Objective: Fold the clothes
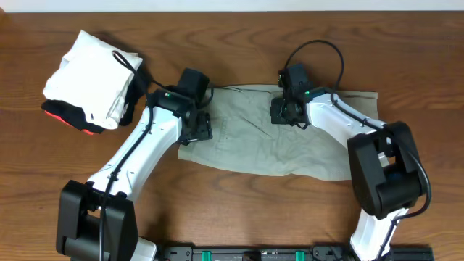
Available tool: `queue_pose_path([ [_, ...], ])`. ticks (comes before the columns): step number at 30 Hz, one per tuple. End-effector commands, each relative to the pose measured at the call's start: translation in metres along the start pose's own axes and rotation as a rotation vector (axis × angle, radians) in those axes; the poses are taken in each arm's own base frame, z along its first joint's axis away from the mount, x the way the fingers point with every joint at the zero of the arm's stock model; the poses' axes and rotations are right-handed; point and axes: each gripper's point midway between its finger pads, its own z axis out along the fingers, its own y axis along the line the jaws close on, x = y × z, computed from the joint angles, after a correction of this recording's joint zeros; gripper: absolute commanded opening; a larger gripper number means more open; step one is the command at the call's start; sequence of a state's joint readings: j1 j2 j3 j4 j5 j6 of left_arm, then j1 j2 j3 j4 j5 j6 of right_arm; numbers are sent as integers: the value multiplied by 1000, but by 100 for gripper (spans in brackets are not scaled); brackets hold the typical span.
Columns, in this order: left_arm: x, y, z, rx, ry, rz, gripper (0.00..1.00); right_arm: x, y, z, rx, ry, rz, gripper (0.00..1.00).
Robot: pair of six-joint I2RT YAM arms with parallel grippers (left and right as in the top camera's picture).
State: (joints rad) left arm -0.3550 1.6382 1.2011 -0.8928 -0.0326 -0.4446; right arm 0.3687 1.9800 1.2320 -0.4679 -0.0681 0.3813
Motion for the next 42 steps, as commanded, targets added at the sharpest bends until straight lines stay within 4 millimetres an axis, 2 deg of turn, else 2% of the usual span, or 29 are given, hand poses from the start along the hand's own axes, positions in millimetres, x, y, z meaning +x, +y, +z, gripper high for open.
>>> queue_pose_path([
  [1,2,4,4,-14,13,2,75,-27,5,-27,-10,-93,-10,1],
  [5,2,3,4,-13,11,2,76,-33,2,-32,7,-119,-9,1],
  [15,-2,1,4,-5,-4,0,76,-38,-12,-23,86,-152,-5,1],
  [22,-2,1,4,-5,-4,0,75,-49,-9,-5,70,-197,-5,1],
  [31,-6,-1,4,4,-21,-2,75,-33,-17,29,90,-134,13,1],
  [34,-9,-3,4,11,-32,-3,75,-37,-15,32,84,-149,13,1],
  [37,-9,-3,4,11,-33,-2,76,-55,-7,13,64,-202,12,2],
  [39,-9,-3,4,11,-33,-2,75,-73,2,-10,41,-263,-10,4],
  [42,-9,-3,4,11,-33,-2,76,-100,15,-59,7,-369,-47,9],
])
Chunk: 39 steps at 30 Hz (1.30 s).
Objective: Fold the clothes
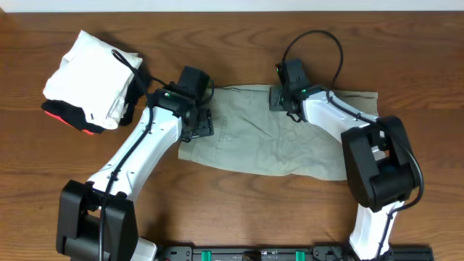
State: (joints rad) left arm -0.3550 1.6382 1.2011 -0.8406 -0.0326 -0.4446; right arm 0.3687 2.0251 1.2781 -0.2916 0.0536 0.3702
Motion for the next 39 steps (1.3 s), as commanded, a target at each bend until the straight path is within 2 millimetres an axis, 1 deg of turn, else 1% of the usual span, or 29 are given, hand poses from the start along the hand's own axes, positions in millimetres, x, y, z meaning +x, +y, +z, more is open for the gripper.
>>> queue_pose_path([
  [1,2,4,4,-15,13,3,76,-64,15,-66,-51,-188,-36,11],
  [3,3,4,4,-16,15,3,76,-74,17,-96,-64,-224,-37,12],
  [5,3,4,4,-17,17,3,77,-71,15,-121,-63,-220,-37,12],
  [6,4,5,4,-17,18,3,77,-67,13,-130,-58,-206,-37,12],
  [7,4,4,4,-17,18,4,81,-60,10,-138,-51,-181,-39,12],
  [9,4,3,4,-11,21,29,84,-37,5,-152,-46,-98,-40,11],
  [11,5,2,4,-3,26,54,86,-15,2,-157,-48,-9,-37,10],
  [13,7,-2,4,21,38,90,87,7,-1,-157,-47,85,-39,10],
  [16,9,-6,4,47,48,126,91,37,-8,-150,-30,194,-40,9],
  [18,11,-12,3,87,59,159,94,53,-10,-144,-25,235,-44,9],
  [21,15,-26,1,177,82,201,95,72,-11,-130,-36,264,-42,9],
  [23,14,-26,1,185,81,195,95,83,-8,-120,-70,272,-40,9],
  [27,8,-19,2,183,73,168,97,99,6,-101,-188,260,-32,8],
  [29,4,-13,3,179,71,148,97,106,7,-93,-214,246,-28,7],
  [32,1,-6,3,191,74,128,97,119,-3,-80,-182,231,17,6],
  [35,1,-13,4,280,96,157,97,128,-12,-71,-149,212,38,4],
  [37,1,-16,8,315,112,159,97,131,-13,-67,-153,202,44,3],
  [39,1,-14,19,308,134,149,97,132,-13,-65,-159,192,48,3],
])
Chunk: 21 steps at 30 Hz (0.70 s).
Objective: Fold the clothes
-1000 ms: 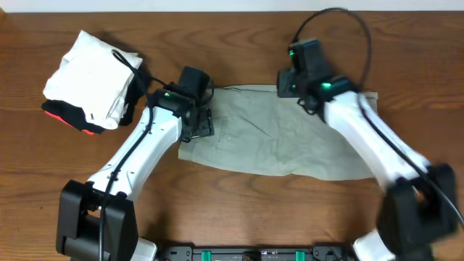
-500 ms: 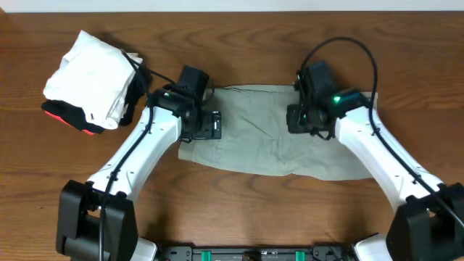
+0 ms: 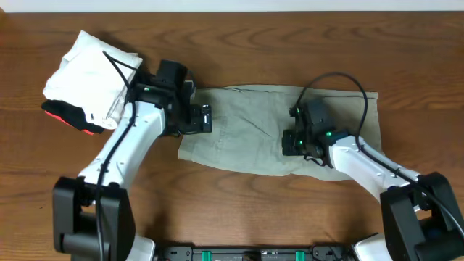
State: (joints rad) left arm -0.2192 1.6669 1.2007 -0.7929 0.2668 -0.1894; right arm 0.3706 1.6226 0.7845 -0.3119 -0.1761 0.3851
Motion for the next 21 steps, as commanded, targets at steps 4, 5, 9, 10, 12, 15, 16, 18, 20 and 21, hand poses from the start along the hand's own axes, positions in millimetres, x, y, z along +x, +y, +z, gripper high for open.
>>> queue_pose_path([
  [4,10,5,41,36,119,3,97,7,-5,7,11,-1,32,3],
  [5,12,7,48,32,138,-2,97,7,-5,7,12,-1,32,3],
  [9,18,14,66,20,184,-17,97,7,-5,7,12,1,32,2],
  [10,18,15,67,19,187,-19,97,8,-6,7,12,2,32,2],
  [12,17,17,67,18,184,-25,97,9,-6,7,13,4,32,2],
  [15,16,20,66,18,183,-34,97,9,-7,7,17,3,33,2],
  [16,17,20,67,17,186,-35,97,9,-7,7,16,1,33,2],
  [18,19,21,67,15,194,-37,98,7,-6,7,14,-3,32,2],
  [20,19,21,67,12,197,-38,98,8,-6,7,14,-3,32,2],
  [21,19,21,67,12,198,-38,98,8,-6,7,14,-2,32,2],
])
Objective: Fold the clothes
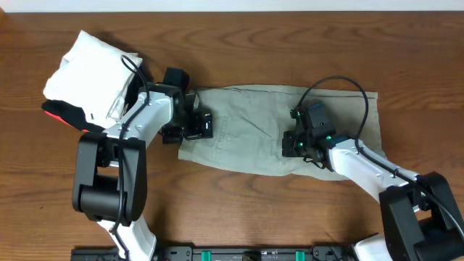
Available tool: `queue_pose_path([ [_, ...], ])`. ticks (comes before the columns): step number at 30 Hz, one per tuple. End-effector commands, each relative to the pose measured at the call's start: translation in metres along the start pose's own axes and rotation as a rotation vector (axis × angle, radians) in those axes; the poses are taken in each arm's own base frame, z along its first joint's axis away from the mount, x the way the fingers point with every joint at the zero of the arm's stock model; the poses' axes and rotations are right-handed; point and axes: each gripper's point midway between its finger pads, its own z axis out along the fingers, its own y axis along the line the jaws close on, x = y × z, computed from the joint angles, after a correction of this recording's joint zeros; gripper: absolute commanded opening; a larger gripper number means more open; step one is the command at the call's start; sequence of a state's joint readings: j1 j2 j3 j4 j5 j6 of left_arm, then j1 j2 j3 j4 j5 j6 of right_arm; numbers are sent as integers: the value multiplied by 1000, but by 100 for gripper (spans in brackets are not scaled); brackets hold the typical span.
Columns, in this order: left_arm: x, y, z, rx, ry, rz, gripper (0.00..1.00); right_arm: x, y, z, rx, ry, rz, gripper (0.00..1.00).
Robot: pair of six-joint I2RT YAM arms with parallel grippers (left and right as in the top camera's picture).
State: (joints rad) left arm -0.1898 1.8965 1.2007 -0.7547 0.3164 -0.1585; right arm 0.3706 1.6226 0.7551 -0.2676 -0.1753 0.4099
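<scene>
An olive-grey garment (254, 127) lies spread flat across the middle of the table, slightly wrinkled. My left gripper (201, 125) sits at its left edge, fingers pointing right over the fabric. My right gripper (289, 143) rests on the lower middle of the garment, pointing left. From above, the jaws of both grippers are hidden by their own bodies, and whether they pinch cloth cannot be told.
A stack of folded clothes (83, 72), white on top with black and red beneath, sits at the far left, close to my left arm. Bare wooden table (239, 210) lies in front of the garment.
My left arm has drawn in, its elbow now close behind the gripper, while the gripper stays at the garment's left edge. The right gripper and the garment look unchanged.
At first my left gripper was at the garment's left edge and my right at the middle of its far edge. The right then sat slightly farther back, then on the lower middle. The left stayed at the left edge while its arm shifted. The garment stays flat.
</scene>
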Motion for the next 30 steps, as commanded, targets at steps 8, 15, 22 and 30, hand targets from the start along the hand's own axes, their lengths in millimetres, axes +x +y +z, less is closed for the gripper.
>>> queue_pose_path([
  [8,9,3,14,12,62,-16,98,6,-5,4,20,13,10,2],
  [15,22,-1,36,64,157,-44,96,5,-5,5,20,12,9,2],
  [22,25,-16,34,154,176,-49,46,5,-6,5,26,7,10,3],
  [30,15,-20,26,158,149,-40,6,3,-5,5,23,2,8,2],
])
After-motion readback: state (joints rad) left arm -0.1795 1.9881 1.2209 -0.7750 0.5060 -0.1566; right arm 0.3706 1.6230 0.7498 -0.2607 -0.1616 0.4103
